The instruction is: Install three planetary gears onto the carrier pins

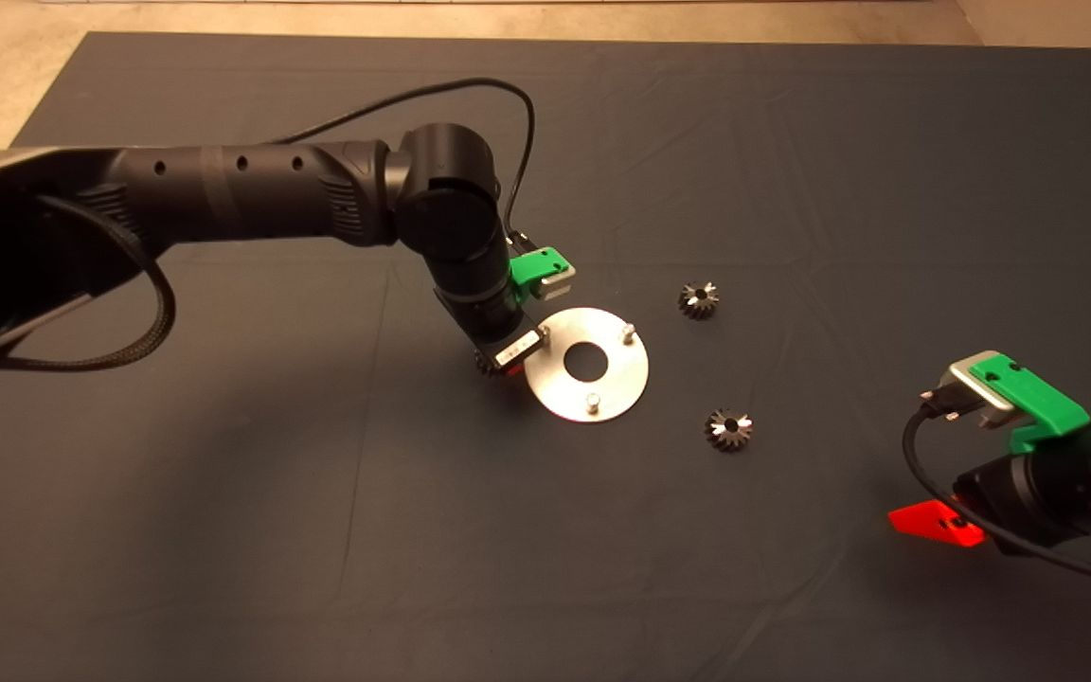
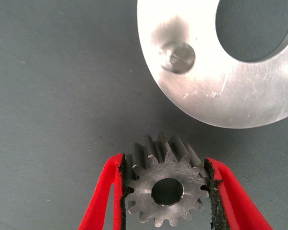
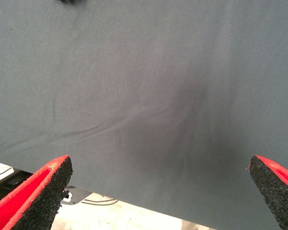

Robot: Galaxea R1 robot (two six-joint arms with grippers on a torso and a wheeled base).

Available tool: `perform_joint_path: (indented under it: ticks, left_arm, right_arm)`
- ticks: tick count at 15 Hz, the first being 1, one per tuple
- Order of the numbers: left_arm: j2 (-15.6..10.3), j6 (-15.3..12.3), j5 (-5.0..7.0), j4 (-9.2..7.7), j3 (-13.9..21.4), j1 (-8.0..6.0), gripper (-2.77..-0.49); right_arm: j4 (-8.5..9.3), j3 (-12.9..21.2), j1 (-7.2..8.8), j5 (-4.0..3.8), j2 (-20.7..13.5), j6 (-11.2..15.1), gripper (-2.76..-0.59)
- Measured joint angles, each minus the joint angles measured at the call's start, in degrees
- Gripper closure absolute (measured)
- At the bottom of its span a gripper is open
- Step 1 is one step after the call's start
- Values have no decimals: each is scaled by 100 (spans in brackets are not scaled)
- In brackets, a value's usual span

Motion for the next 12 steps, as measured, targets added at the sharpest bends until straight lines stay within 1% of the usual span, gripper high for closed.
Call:
perform_joint_path:
  ticks: [2,4,5,6,7,8,10,11,12]
  left_arm:
    - [26,54,-49,2,-187,-49,-80]
    - [12,56,-49,2,-230,-106,-80]
    - [12,56,-57,2,-232,-110,-80]
    - [12,58,-124,1,-241,-110,-80]
    - [15,59,-229,-2,-299,-110,-80]
    - [20,59,-306,0,-387,-112,-80]
    - [11,59,-356,-2,-433,-115,-80]
    - [12,59,-442,-2,-450,-115,-80]
    - [13,59,-584,-2,-456,-112,-80]
  right_arm:
    - [11,0,0,0,0,0,-275]
    - [15,0,0,1,-11,-1,-275]
    - [21,0,0,0,-27,-2,-275]
    - [26,0,0,1,-33,-2,-275]
    - [39,0,0,1,-36,-2,-275]
    - [56,2,0,4,-46,-2,-275]
    - [69,9,0,-2,-68,-2,-275]
    - [74,11,0,1,-77,-2,-275]
    - [74,11,0,1,-79,-2,-275]
